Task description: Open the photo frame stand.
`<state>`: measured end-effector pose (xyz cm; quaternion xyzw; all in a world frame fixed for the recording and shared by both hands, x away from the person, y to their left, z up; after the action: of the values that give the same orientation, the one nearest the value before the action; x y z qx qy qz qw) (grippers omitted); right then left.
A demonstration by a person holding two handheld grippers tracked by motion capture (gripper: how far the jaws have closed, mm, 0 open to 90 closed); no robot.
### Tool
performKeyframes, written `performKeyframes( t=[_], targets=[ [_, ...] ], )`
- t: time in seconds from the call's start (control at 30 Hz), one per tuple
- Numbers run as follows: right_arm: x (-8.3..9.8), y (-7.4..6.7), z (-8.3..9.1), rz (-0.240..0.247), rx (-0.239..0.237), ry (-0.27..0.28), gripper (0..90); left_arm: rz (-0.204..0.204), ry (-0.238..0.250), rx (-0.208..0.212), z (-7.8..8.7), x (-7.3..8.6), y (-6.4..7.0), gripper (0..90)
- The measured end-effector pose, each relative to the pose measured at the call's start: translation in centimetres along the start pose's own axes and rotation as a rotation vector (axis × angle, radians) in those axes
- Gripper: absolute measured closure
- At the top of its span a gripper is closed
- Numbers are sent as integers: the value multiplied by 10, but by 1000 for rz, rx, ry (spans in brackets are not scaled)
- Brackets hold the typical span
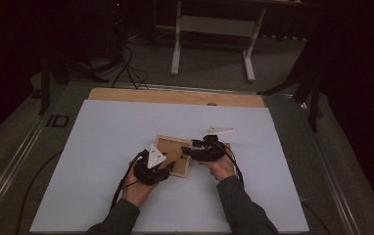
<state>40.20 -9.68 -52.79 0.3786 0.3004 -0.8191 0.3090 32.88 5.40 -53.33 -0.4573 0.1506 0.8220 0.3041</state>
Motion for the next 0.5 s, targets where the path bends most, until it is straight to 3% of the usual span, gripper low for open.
performKeyframes(
  t=[0.1, 0.33, 0.5],
  targets=[
    [0, 0, 1, 1, 6, 2, 464, 19, -8, 11, 0, 0, -1, 554],
    [-1, -3, 3, 22, 8, 10, 499, 135, -21, 89, 1, -2, -6, 557],
    [-2, -7, 4, 42, 10, 15, 505, 201, -53, 102, 1, 0, -10, 560]
  ],
)
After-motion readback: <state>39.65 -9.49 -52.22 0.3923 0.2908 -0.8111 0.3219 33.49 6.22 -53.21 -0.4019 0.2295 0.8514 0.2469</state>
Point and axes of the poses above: each handheld gripper's, and its own axes: z roughly backward along the jaws, x roughly out of its underside, y roughly to its right, the point moved 6 cm from there along -z, roughly forward along the jaws, and after that the axes turned 1 degree about y, right-handed, at the moved point
